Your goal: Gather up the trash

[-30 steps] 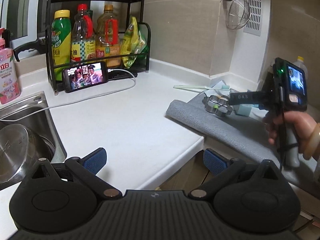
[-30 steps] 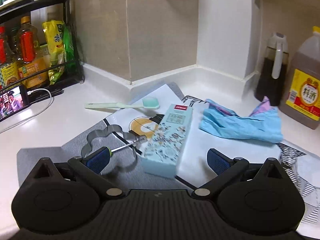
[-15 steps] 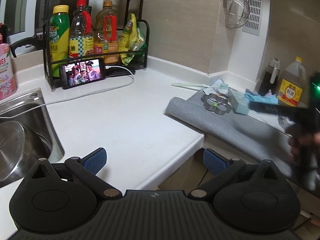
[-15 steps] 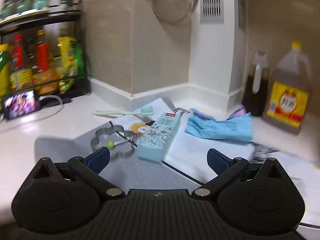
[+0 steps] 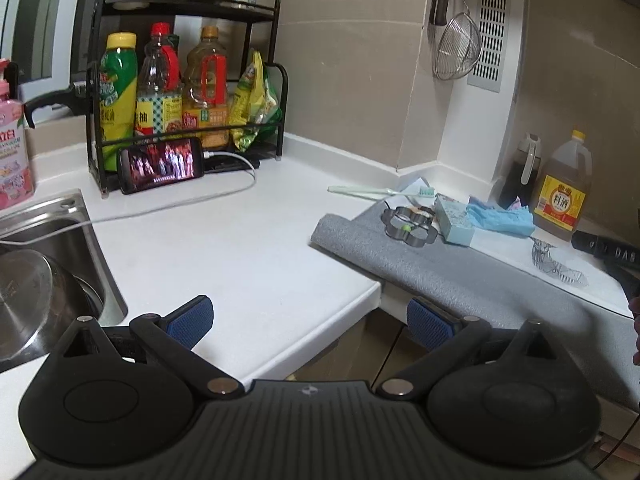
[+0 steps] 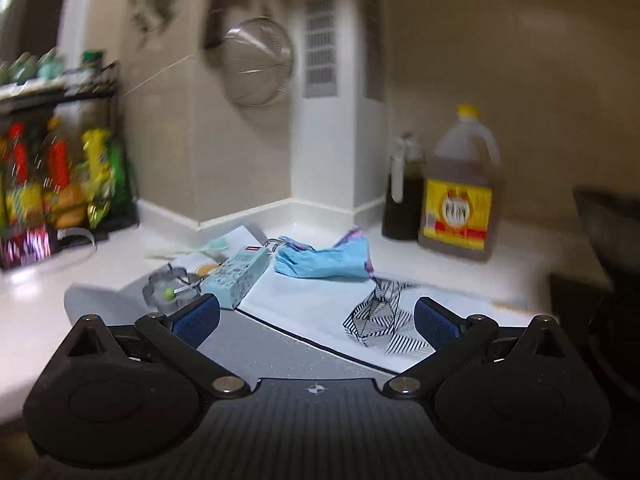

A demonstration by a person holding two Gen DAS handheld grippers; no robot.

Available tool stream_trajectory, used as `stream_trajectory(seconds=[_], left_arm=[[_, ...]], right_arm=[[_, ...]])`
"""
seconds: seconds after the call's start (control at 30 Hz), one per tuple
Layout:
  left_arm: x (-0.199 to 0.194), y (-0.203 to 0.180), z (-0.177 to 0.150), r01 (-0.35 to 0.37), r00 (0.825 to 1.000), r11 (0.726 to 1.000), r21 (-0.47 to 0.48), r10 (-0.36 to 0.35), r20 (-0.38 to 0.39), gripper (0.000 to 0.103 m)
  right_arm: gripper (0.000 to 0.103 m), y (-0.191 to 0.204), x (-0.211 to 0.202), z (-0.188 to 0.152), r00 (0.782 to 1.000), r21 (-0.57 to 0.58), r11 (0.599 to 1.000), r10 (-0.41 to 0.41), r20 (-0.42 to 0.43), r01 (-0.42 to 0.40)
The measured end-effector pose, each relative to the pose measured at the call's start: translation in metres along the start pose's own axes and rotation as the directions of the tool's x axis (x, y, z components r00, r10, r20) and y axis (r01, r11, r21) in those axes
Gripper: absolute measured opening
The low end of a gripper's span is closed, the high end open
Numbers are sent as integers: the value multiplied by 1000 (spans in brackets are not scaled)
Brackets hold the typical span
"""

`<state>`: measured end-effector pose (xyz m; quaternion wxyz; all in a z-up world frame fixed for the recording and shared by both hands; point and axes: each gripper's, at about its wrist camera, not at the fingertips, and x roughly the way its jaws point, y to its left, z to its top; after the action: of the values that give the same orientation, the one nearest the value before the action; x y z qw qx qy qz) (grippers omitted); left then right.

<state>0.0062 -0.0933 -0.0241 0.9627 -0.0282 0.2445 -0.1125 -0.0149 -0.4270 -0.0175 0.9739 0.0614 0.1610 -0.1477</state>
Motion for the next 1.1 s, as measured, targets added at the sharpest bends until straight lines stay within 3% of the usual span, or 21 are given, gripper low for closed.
stream_trajectory(seconds=[0.1,0.37,0.57,0.67,0.73,0.8,0.97,1.1], left_arm=[[-1,-2,0,-13,1000,1000,-2,13,2,103],[9,-2,-3,-44,999,999,15,44,-31,103],[17,9,0,-79,996,997,9,80,-47,103],[22,12,4,-89,995,996,7,89,-50,103],[28,11,8,-86,995,996,6,86,-52,103],[35,7,13,-80,995,997,6,80,-51,103],[51,-16,27,21,1000,998,56,-20,-22,103],[81,-49,41,139,990,982,125,-135,-41,103]], right_arm=[[103,-4,17,4,999,58,998,16,-30,-14],[103,43,100,10,986,10,997,77,-145,-76],[102,82,164,16,983,-6,999,49,-178,-51],[90,94,186,16,979,-23,999,42,-202,-48],[72,100,196,15,971,-42,998,40,-235,-52],[41,97,200,13,961,-27,998,41,-274,-50],[41,68,172,8,951,-34,999,-12,-308,1],[41,31,128,-2,943,-45,999,-6,-333,-9]])
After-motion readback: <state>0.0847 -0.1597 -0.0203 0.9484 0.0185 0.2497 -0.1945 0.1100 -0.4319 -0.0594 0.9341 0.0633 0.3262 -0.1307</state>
